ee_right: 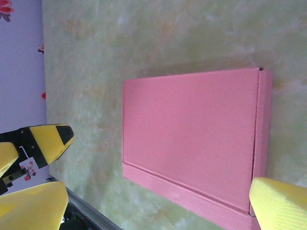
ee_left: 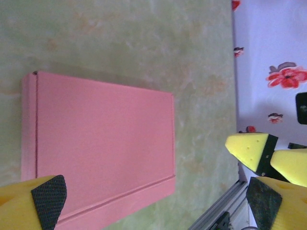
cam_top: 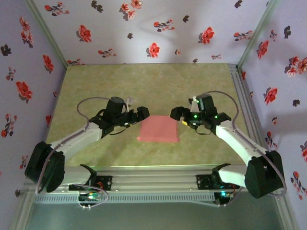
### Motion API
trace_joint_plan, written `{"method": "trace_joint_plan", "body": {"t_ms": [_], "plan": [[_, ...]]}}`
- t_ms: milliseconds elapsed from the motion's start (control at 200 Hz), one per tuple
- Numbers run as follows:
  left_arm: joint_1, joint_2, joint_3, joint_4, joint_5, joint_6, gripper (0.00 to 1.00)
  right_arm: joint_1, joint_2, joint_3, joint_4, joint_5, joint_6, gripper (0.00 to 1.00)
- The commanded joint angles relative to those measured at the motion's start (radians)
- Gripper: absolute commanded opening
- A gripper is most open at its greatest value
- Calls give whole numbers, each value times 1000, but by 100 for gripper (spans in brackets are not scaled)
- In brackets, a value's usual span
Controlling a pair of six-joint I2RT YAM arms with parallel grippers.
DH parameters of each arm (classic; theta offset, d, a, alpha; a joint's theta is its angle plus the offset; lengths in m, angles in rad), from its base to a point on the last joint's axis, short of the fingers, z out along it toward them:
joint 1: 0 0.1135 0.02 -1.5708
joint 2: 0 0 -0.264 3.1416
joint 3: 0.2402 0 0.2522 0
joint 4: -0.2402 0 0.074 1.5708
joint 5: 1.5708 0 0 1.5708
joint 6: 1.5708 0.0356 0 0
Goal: Fold the paper box
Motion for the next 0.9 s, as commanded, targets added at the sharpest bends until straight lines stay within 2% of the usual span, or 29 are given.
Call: {"method": "trace_joint_plan", "body": {"t_ms": [0,205,425,895], "plan": [[6,6,-47,-53,14,39,100,17,-11,-74,16,23,12,98],[-11,65,-56,-68,63,60,100,81,19,-148,103,50,60,99],[-26,138,-58,-61,64,74,100,116,69,-193,200,59,100,99],[-53,229,-22,-5,71,70,100,138,169,-190,231,106,86,99]]}}
